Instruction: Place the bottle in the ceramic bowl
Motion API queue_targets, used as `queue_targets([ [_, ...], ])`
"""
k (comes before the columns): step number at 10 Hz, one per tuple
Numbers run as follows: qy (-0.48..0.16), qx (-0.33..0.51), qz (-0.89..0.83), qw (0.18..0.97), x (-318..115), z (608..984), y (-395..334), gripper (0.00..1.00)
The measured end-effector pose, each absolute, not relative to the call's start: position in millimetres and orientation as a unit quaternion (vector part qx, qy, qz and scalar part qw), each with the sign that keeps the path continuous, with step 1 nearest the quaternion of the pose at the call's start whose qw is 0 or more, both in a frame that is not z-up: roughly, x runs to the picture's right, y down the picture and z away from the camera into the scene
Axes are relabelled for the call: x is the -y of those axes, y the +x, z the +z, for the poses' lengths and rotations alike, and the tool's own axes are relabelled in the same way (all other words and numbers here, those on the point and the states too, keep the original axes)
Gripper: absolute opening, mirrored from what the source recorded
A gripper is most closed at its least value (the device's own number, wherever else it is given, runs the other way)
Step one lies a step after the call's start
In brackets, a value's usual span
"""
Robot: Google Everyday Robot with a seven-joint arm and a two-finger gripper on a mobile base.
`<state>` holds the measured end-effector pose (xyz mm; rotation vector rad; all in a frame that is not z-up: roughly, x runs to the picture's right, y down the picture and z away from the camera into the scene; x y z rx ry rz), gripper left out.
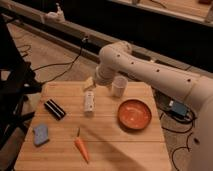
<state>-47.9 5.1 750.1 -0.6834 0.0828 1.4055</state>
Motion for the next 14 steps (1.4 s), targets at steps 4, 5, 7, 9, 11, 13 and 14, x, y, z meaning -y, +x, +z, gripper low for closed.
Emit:
queue_targets([
  [4,-0.307,-0.038,0.632,0.71,-5.6,751.4,-48.9,0.8],
  [5,-0.306,-0.045,0.632,0.71,-8.5,754.0,-46.0,0.8],
  [7,-0.313,-0.069,0.633,0.705,-24.7,774.3,-50.2,0.8],
  [9,-0.314,-0.087,0.64,0.696,-37.7,807.8,-50.8,0.8],
  [11,-0.32,-0.103,0.641,0.69,-52.4,840.4,-57.2,0.8],
  [13,-0.332,-0.114,0.641,0.682,-68.2,869.4,-67.5,0.8],
  [14,-0.338,-0.119,0.64,0.68,-74.4,879.6,-72.4,0.8],
])
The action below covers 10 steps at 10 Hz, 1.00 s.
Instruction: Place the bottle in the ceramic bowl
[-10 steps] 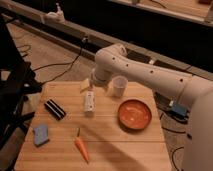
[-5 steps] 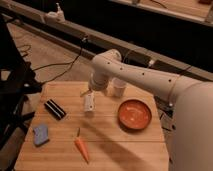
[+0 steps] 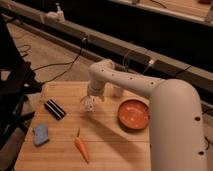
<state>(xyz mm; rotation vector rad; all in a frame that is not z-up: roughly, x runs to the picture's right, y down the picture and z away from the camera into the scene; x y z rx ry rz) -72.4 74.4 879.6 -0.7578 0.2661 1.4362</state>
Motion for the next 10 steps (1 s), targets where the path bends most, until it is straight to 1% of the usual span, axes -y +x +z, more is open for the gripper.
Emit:
queue_targets([
  [2,-0.356,-0.13,0.631,0.677,-92.7,903.4,-90.5,0.8],
  [3,-0.361,-0.133,0.628,0.676,-97.2,907.2,-93.6,0.8],
  [4,-0.37,-0.138,0.623,0.675,-105.8,913.2,-98.8,0.78],
  [5,-0.379,-0.142,0.615,0.677,-113.4,916.9,-104.2,0.69],
  [7,-0.386,-0.144,0.606,0.68,-114.3,916.9,-101.1,0.48],
  [8,-0.389,-0.14,0.603,0.682,-111.3,913.1,-100.1,0.38],
  [9,-0.393,-0.131,0.599,0.685,-103.8,903.1,-99.7,0.26],
  [10,-0.394,-0.13,0.598,0.686,-100.8,896.9,-94.2,0.2],
])
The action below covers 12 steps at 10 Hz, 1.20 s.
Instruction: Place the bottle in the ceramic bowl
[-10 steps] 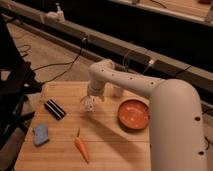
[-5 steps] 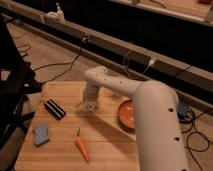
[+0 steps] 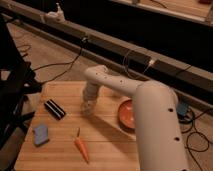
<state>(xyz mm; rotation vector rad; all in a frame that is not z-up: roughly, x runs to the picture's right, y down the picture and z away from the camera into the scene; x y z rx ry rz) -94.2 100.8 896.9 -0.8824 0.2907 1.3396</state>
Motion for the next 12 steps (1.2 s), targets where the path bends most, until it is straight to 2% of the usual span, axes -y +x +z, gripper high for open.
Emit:
queue_targets([
  [1,-0.394,-0.121,0.599,0.687,-91.0,882.6,-84.8,0.08],
  [2,-0.393,-0.115,0.6,0.687,-83.8,870.2,-76.8,0.02],
  [6,-0.38,-0.102,0.615,0.683,-64.8,814.4,-15.8,0.0],
  [8,-0.374,-0.115,0.626,0.675,-71.7,792.3,25.6,0.0],
  [12,-0.357,-0.195,0.659,0.632,-101.1,753.6,121.8,0.0],
])
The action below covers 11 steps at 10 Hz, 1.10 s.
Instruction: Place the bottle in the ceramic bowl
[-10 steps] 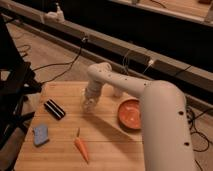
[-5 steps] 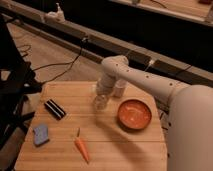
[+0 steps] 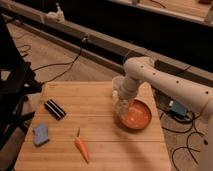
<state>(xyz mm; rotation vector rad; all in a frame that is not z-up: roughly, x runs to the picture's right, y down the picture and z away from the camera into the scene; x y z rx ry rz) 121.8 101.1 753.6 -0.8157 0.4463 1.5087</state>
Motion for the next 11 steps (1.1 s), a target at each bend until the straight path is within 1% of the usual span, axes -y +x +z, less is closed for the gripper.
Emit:
queue_targets([
  [1,-0.353,-0.208,0.667,0.622,-104.6,750.2,135.3,0.0],
  [2,-0.345,-0.222,0.681,0.606,-107.0,748.1,153.4,0.05],
  [4,-0.34,-0.228,0.711,0.572,-111.4,751.8,176.3,0.24],
  [5,-0.345,-0.224,0.721,0.558,-115.1,758.7,176.3,0.35],
  [7,-0.354,-0.22,0.726,0.548,-121.0,767.6,171.4,0.54],
  [8,-0.353,-0.22,0.726,0.548,-120.6,767.4,171.5,0.56],
  [11,-0.353,-0.22,0.726,0.548,-120.5,767.4,171.3,0.56],
])
